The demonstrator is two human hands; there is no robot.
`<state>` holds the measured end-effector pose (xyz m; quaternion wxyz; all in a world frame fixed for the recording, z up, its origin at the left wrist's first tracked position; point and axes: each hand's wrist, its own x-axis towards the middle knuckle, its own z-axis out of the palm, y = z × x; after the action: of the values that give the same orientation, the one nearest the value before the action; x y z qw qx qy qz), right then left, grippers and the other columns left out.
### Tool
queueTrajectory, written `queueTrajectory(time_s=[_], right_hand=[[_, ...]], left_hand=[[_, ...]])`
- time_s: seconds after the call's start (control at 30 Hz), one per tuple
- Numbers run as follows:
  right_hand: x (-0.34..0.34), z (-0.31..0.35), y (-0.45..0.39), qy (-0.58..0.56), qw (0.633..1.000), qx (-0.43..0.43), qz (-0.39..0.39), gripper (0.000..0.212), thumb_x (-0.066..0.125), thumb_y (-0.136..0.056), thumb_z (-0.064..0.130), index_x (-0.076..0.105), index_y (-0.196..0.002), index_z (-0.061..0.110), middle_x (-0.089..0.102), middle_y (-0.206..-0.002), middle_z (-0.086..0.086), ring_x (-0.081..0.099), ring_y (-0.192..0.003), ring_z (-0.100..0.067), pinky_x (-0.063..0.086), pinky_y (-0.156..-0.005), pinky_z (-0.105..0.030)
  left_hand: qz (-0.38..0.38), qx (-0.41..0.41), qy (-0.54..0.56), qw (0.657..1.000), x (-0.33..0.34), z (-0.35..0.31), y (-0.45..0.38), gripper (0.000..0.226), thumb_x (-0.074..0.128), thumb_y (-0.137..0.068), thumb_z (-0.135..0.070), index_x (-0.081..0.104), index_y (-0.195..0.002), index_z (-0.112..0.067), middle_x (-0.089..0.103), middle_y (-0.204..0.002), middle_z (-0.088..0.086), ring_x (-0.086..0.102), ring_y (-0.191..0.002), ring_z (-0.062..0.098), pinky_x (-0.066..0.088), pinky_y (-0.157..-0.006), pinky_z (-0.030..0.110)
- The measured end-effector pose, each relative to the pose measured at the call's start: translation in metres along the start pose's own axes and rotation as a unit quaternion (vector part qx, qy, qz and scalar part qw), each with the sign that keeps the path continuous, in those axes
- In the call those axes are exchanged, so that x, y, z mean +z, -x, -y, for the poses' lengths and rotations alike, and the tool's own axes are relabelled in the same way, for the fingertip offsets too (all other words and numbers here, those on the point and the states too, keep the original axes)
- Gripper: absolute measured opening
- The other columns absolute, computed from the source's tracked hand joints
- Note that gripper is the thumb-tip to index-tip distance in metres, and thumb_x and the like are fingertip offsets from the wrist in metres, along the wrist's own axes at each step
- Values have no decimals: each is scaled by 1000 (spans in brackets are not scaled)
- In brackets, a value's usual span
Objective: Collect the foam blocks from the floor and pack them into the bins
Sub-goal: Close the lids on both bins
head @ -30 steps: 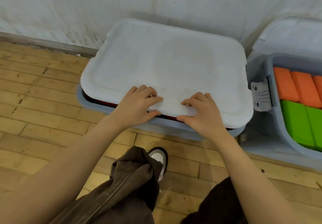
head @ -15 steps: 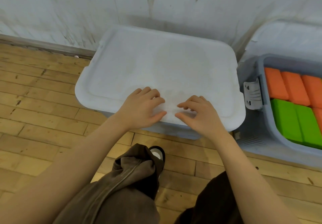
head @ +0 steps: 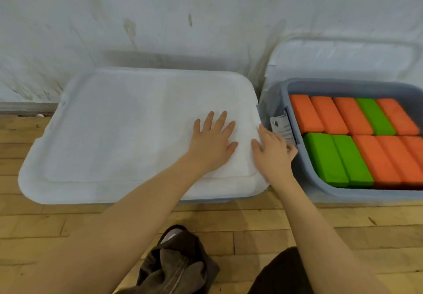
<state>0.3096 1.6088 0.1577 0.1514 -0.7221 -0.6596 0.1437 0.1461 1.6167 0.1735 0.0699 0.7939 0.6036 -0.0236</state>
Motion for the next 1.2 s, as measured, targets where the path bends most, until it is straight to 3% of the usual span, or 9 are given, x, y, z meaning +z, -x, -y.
queueTrajectory(time_s=[0.13,0.3,0.43,0.57,0.73,0.83,0.93,1.07,1.2], right_hand=[[8,-2,13,-21,1000,-13,0,49,40,-97,37,32,-145,27,38,-148,7,31,-134,-18,14,-106,-42],[-1,-2,-17,-41,999,23,-16,49,42,-96,42,39,-139,20,45,-141,-4,36,-131,-26,18,-107,-44],[8,-8,-37,22,996,45,79,57,28,-96,48,26,-146,21,40,-144,-8,23,-137,-28,8,-109,-48],[10,-11,-44,11,992,38,121,58,23,-96,49,23,-147,22,45,-140,-11,23,-137,-30,1,-111,-50],[7,-5,-30,-41,999,21,7,61,41,-95,45,24,-147,17,36,-145,-10,28,-135,-29,4,-112,-46],[6,0,-23,-65,997,-21,-46,60,50,-95,35,27,-145,10,34,-144,-9,31,-130,-25,13,-111,-41],[6,-1,-24,-72,997,-18,-36,55,51,-94,34,35,-141,12,39,-138,-7,40,-124,-25,20,-107,-36],[14,-6,-22,-138,990,-10,-7,61,53,-92,34,30,-146,15,42,-141,-6,46,-124,-24,39,-101,-39],[17,-4,-20,-150,988,-31,-23,56,51,-94,26,32,-145,12,51,-137,-5,52,-121,-22,45,-100,-38]], left_hand=[[35,-15,-23,999,10,0,3,61,19,-98,-50,3,-150,-23,-1,-158,3,2,-143,32,13,-112,53],[31,-21,-14,999,13,0,-1,62,17,-96,-54,3,-150,-27,0,-158,0,1,-143,31,11,-112,55],[26,-26,-11,999,19,1,-3,63,16,-95,-56,3,-150,-29,1,-159,-1,2,-144,30,11,-112,56],[15,-30,-22,999,22,-1,-3,62,14,-96,-55,-1,-150,-29,-1,-159,0,1,-144,30,10,-113,55],[-2,-31,-20,999,28,-3,0,62,11,-96,-54,-3,-150,-29,-2,-159,-1,-1,-144,29,7,-112,55],[-8,-35,-12,999,30,-3,1,61,11,-96,-54,-2,-150,-29,-3,-159,-1,-2,-145,28,5,-113,55],[-13,-36,-9,999,31,-3,0,61,11,-96,-55,-2,-150,-30,-2,-159,-1,-2,-145,28,5,-113,55],[-23,-39,-6,999,33,-3,0,61,11,-95,-55,0,-150,-31,0,-159,-2,-1,-145,27,4,-113,54],[-28,-37,-1,999,34,-2,0,60,10,-95,-56,2,-150,-32,2,-159,-3,0,-145,26,4,-114,54]])
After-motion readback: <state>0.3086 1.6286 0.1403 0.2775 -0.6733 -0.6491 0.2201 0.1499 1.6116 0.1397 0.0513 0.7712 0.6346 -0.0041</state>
